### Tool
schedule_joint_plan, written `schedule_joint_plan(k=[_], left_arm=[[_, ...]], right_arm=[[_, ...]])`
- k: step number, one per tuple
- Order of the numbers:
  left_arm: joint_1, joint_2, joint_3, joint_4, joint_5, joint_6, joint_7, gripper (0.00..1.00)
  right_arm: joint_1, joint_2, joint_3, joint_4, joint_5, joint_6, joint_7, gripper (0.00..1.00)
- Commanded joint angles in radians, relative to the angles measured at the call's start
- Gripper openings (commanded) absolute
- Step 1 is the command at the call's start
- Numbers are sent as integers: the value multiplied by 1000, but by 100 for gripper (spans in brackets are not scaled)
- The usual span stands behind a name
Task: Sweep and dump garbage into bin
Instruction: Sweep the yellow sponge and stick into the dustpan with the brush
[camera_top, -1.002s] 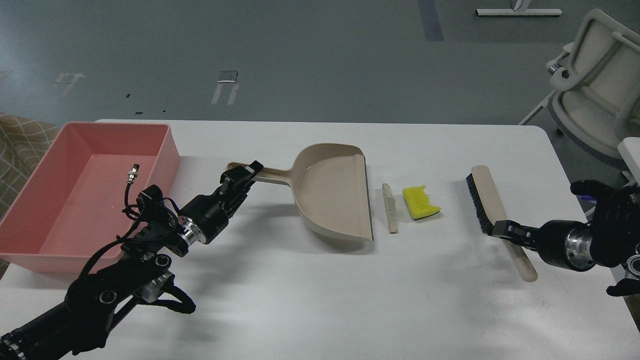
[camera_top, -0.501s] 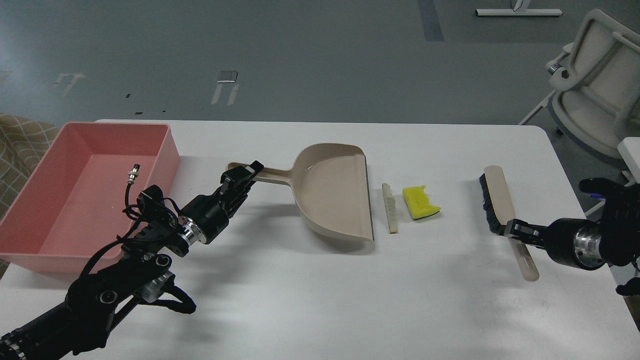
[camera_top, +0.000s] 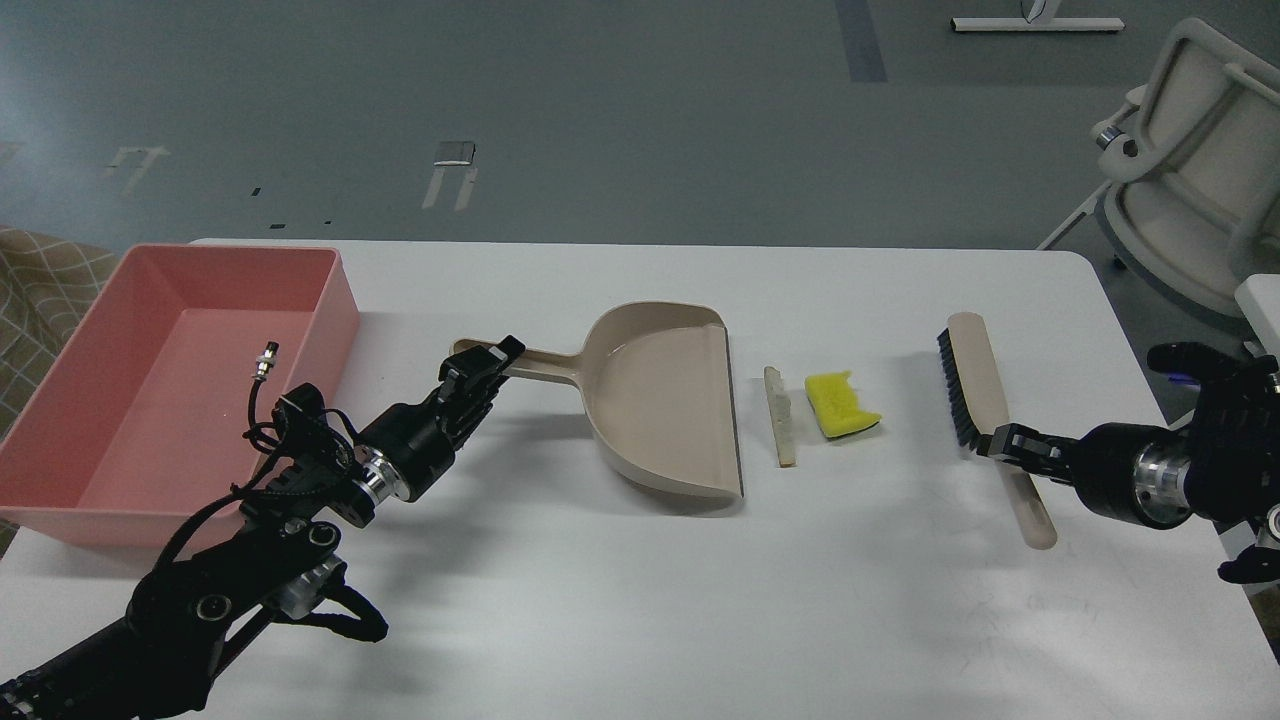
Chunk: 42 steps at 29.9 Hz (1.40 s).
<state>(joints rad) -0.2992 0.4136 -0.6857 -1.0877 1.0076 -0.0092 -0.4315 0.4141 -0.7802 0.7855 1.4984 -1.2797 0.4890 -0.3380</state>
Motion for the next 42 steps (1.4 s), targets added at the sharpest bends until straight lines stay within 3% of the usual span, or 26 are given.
schedule_joint_plan(k=[1,9,31,38,42], left_arm=[[0,-2,0,0,0,0,2,11],[3,-4,0,2,0,2,2,11],[3,-6,-6,-1,-9,2,0,11],[2,10,-8,-9,-9,2,0,11],[3,7,-9,-9,-11,2,-1,11]], right_arm=[[-2,30,-8,8,-1,0,-1,0],[-9,56,-8,26,0,0,-1,0],[40,417,-40,39,-1,0,-41,0],[72,395,-11,91,0,0,-45,0],[58,307,53,135,11,0,-44,0]])
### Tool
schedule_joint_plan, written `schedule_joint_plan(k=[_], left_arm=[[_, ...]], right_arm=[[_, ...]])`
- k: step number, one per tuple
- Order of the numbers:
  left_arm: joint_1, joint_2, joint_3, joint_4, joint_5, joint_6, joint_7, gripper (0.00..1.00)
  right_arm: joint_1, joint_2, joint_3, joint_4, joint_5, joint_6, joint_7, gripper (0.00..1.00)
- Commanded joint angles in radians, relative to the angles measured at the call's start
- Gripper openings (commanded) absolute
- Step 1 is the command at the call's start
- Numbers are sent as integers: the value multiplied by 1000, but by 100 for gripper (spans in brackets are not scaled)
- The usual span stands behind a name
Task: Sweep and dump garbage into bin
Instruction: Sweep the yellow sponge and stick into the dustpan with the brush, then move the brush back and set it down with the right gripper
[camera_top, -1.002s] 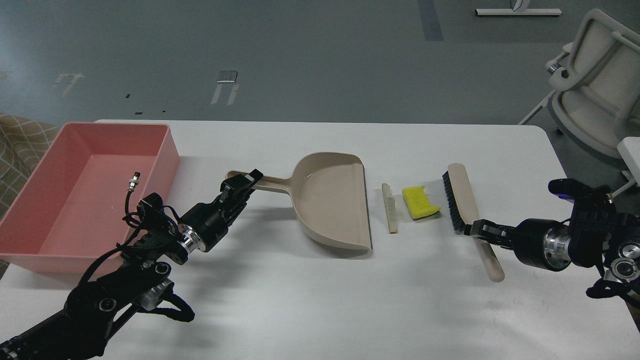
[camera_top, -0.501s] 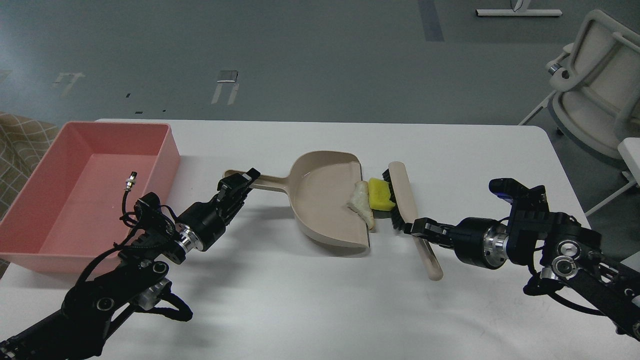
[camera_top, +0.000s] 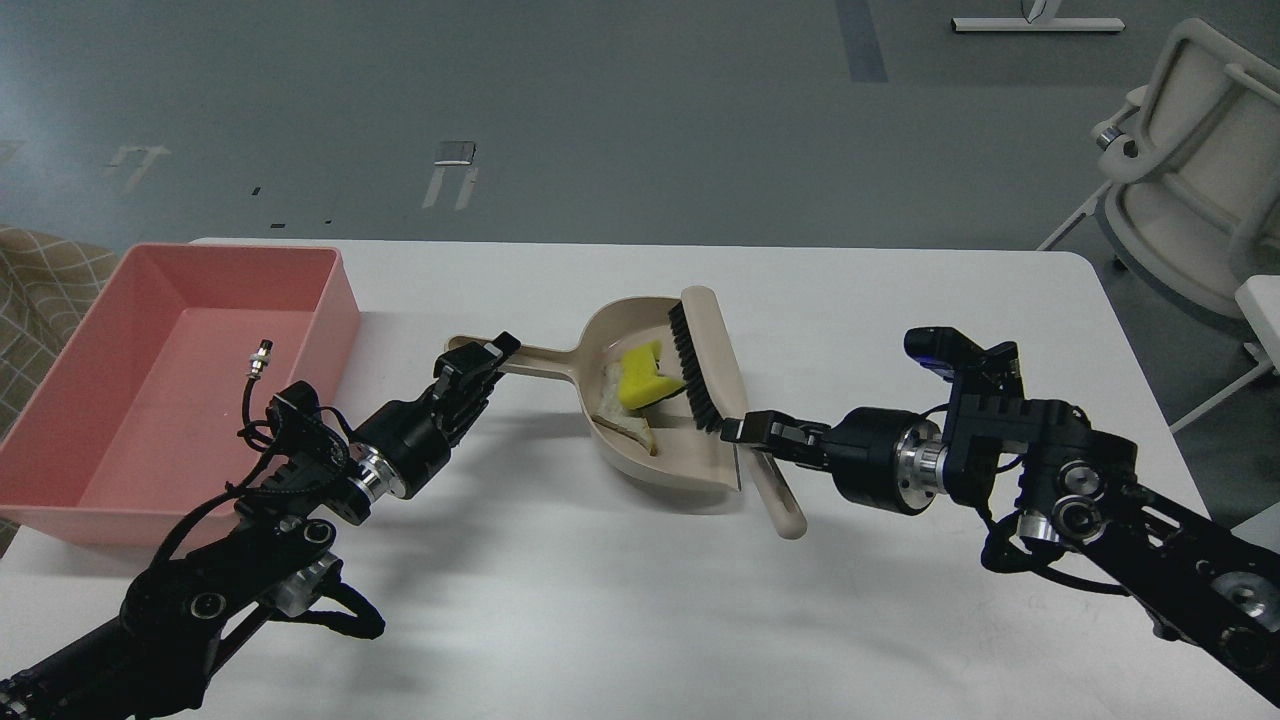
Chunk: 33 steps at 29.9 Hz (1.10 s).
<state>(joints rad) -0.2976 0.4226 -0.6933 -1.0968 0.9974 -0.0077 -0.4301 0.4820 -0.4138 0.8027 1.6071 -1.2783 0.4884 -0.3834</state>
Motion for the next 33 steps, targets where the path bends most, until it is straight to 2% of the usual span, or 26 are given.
schedule_joint_plan(k=[1,3,11,14,19,33], left_arm=[[2,-4,-2,0,0,0,-3,11],[2,-10,-8,0,0,0,-3,11],[2,-13,-14,-2,-3,0,-6,11],[2,-13,-14,-2,-5,0,-25,11],[2,-16,-15,-3,-19,0,-35,11],[-6,-25,-14,-3,-31,17,-33,11]], right_arm=[[-10,-75,39,28,17,0,1,0],[-11,-144,44,27,46,0,1,0],[-29,-293,69,10,50,0,1,0],[-40,-336,69,-12,48,0,1,0],[-54,-375,70,-75,47,0,1,0],[-148,-507,66,-50,50,0,12,1]])
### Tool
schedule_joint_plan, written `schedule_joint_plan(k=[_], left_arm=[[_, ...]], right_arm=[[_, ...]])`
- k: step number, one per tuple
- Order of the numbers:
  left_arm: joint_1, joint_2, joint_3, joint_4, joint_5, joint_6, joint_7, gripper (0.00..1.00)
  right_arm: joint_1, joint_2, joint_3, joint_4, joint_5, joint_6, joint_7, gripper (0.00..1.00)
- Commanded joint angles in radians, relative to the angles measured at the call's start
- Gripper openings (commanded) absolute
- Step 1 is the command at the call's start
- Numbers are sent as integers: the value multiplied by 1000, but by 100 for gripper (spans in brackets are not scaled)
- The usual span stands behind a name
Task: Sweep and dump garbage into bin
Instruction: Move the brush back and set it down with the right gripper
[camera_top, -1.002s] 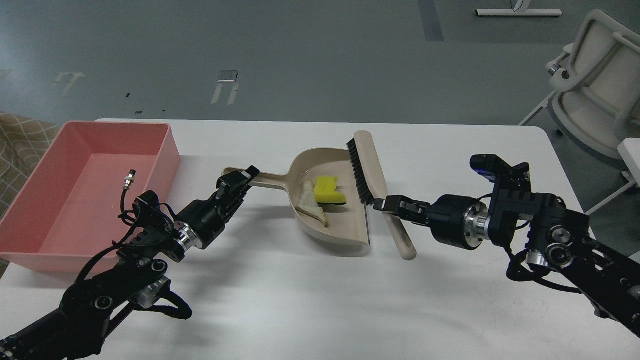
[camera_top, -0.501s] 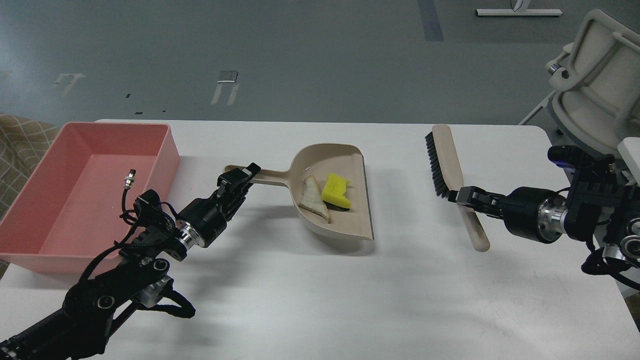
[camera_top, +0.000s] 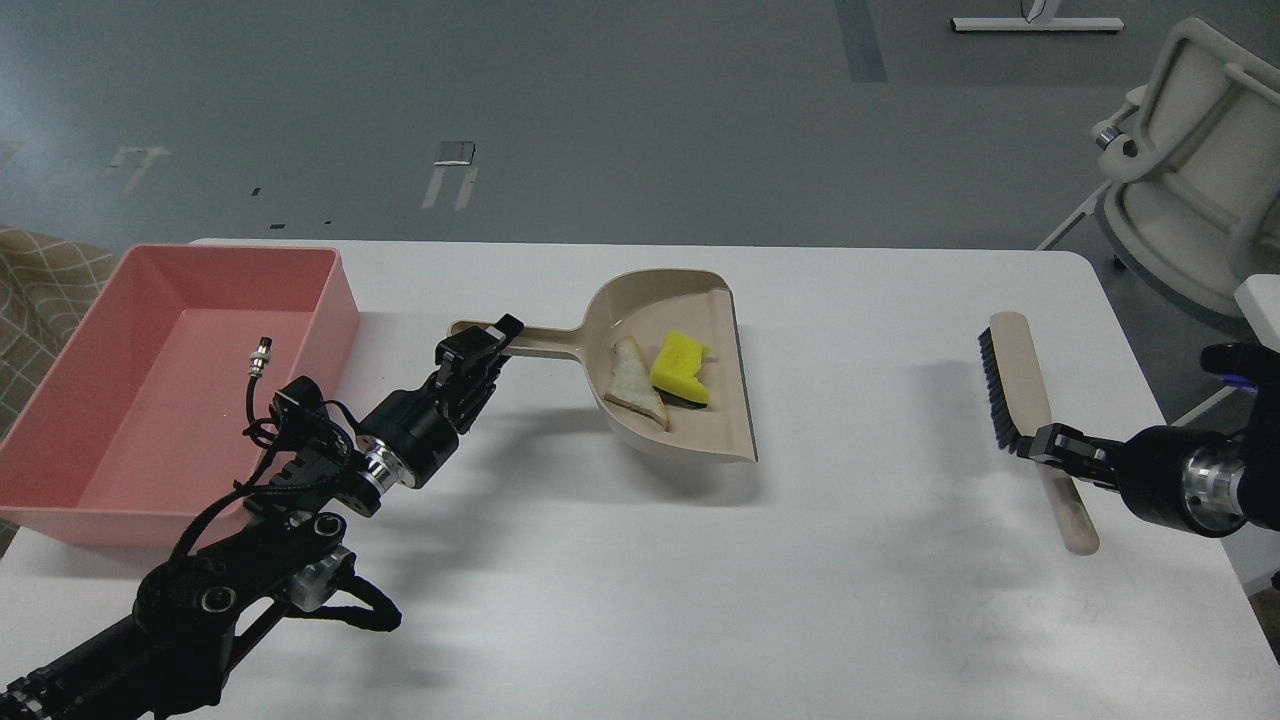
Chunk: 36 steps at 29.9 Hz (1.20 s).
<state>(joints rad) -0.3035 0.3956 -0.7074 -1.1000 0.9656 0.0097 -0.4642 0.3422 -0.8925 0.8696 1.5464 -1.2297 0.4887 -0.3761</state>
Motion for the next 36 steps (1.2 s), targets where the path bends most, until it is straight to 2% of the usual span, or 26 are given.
schedule_joint_plan(k=[1,6,14,18,20,21,22,25,36], left_arm=[[0,2,0,0,1,0,1,11],[-3,-3,0,0,1,1,2,11],[-6,3,0,0,-2,3,2,11],[-6,5,-1,0,-2,3,1,11],[-5,5,-1,0,-2,3,1,11],[-6,2,-1,0,-1,3,2,11],[-8,0,0,2,-1,3,4,11],[-11,-3,0,2,-1,3,7,11],[-11,6,-1,3,-2,4,6,11]], right_arm=[[-8,-43,-1,18,1,0,6,1],[-23,-69,-6,26,1,0,23,1],[-54,-62,-11,26,-14,0,22,2],[-55,-57,-11,26,-11,0,20,6],[-55,-54,-9,26,-11,0,20,13],[-54,-54,-8,23,-11,0,20,19],[-55,-51,-4,21,-11,0,19,29],[-55,-51,-1,20,-11,0,19,38],[-45,-14,5,11,-4,0,17,54]])
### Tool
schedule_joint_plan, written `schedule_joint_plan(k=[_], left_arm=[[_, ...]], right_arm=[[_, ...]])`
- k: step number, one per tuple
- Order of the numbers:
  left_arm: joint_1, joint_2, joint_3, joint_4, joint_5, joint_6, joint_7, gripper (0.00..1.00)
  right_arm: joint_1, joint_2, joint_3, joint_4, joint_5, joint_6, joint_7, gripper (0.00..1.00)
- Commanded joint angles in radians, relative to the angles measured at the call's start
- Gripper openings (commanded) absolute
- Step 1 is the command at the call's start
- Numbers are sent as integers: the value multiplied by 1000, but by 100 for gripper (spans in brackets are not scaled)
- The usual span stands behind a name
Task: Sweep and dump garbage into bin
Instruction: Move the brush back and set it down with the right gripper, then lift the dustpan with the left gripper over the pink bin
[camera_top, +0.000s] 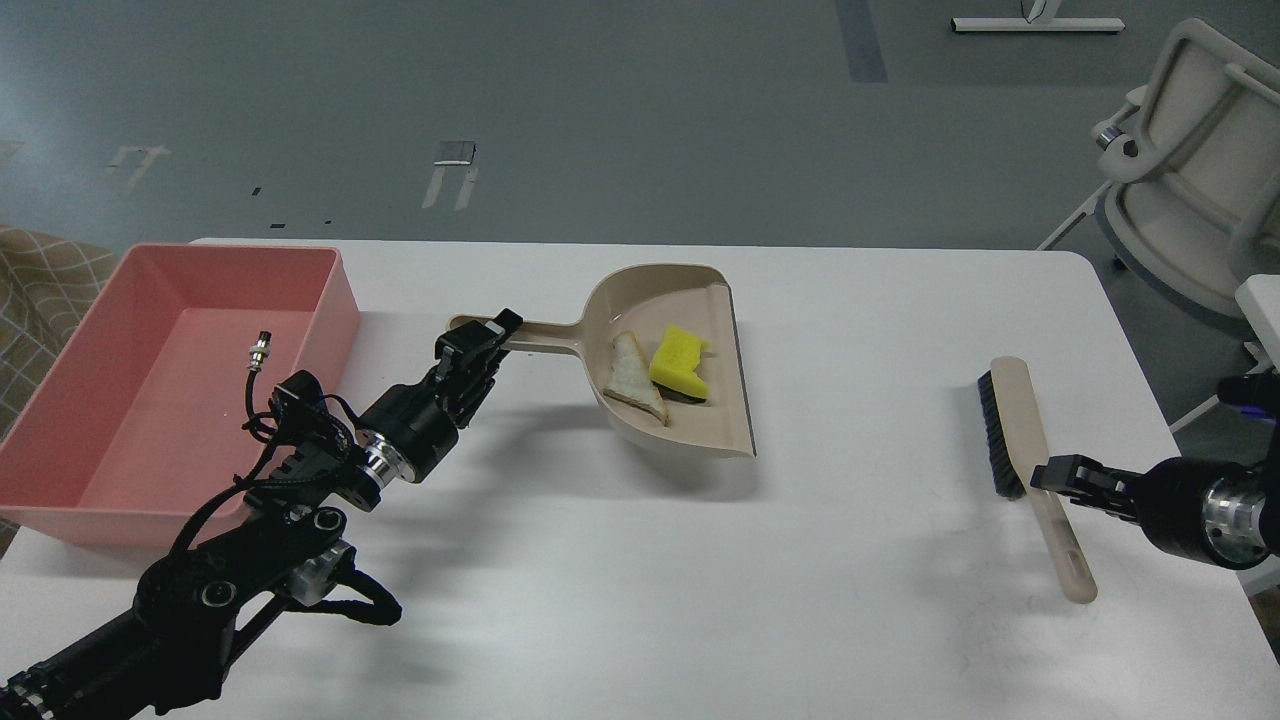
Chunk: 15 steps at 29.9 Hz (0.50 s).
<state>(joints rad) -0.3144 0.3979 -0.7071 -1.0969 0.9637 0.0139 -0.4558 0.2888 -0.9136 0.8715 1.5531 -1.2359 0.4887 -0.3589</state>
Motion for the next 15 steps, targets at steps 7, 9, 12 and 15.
schedule_joint_plan(k=[7,9,12,15], left_arm=[[0,6,-20,0,0,-2,-6,11],[-2,7,-25,0,-2,-2,-6,11],[-2,9,-37,0,-5,-2,-3,11],[-5,10,-35,0,-19,-3,-1,11]], right_arm=[[9,-2,112,7,7,0,0,59],[7,7,179,4,9,0,0,78],[4,22,265,-1,9,0,0,100],[9,68,340,-5,9,0,0,100]])
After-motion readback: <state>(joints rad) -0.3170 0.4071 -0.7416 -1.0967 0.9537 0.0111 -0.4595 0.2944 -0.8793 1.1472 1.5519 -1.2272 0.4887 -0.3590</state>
